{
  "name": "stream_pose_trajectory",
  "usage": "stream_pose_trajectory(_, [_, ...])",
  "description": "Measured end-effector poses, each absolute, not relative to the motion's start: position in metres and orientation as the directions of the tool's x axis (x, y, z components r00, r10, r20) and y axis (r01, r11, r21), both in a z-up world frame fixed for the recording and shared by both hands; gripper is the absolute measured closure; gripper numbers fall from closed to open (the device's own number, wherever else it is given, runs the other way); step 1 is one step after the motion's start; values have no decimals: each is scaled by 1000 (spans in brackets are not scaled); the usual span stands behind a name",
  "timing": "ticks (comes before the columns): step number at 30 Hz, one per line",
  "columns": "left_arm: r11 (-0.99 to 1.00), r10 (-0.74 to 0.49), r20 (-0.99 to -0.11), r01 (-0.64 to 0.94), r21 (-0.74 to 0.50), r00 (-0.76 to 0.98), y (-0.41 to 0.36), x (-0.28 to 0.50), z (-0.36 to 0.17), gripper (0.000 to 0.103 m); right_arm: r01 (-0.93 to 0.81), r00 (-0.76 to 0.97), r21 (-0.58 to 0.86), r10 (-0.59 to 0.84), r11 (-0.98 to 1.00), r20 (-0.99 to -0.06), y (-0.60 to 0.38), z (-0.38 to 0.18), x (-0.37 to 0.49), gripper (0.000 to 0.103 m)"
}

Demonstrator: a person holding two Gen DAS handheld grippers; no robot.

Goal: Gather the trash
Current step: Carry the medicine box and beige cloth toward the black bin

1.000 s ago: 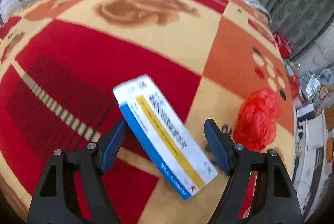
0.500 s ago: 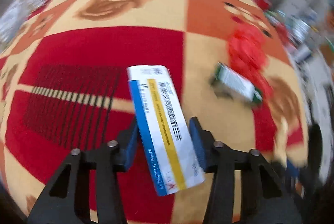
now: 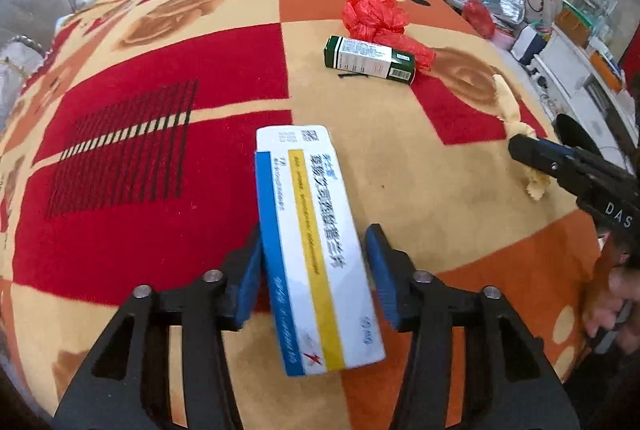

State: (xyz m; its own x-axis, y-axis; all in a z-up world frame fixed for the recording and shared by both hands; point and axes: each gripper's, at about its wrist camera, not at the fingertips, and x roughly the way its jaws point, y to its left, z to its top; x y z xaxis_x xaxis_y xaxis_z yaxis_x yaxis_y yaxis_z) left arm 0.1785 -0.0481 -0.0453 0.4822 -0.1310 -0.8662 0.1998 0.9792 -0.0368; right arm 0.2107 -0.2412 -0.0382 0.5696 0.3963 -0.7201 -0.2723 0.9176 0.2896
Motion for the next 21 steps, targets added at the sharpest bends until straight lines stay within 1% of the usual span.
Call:
stream_pose_trajectory(1, [980,-127,-864,198,-32,488,-50,176,-46,45,-270,571,285,391,920,-722,-244,-38,208,89])
stream_pose_trajectory(3, [982,-105,-855,190,-7,509,-53,171,-48,44,-268,573,278,385,922,-724,-247,-37,205,89])
stream_pose_trajectory(5, [985,-103,-839,172,-11,534,-52,166,-49,44,-273,579,272,384,923,-719,-249,-34,202,89])
stream_pose_trajectory(6, [986,-104,-836,163,-18,539,-50,164,-49,48,-277,582,271,385,922,-716,-251,-33,201,89])
stream_pose_trajectory(7, [988,-99,-834,153,-18,543,-48,162,-48,61,-278,584,269,384,922,-715,-252,-32,200,89])
stream_pose_trajectory(10, [987,-130,-831,149,-58,541,-47,161,-42,61,-284,593,268,388,921,-706,-258,-29,196,89])
stream_pose_trajectory(12, [986,-130,-811,164,-42,570,-52,155,-32,61,-282,597,270,388,921,-702,-262,-27,194,89])
stream_pose_trajectory(18, [976,-179,-779,207,-65,600,-79,140,-5,61,-273,626,295,402,916,-668,-281,-16,183,89])
stream_pose_trajectory(21, [978,-159,-769,208,-35,619,-99,134,3,61,-271,639,301,405,914,-654,-289,-12,178,89])
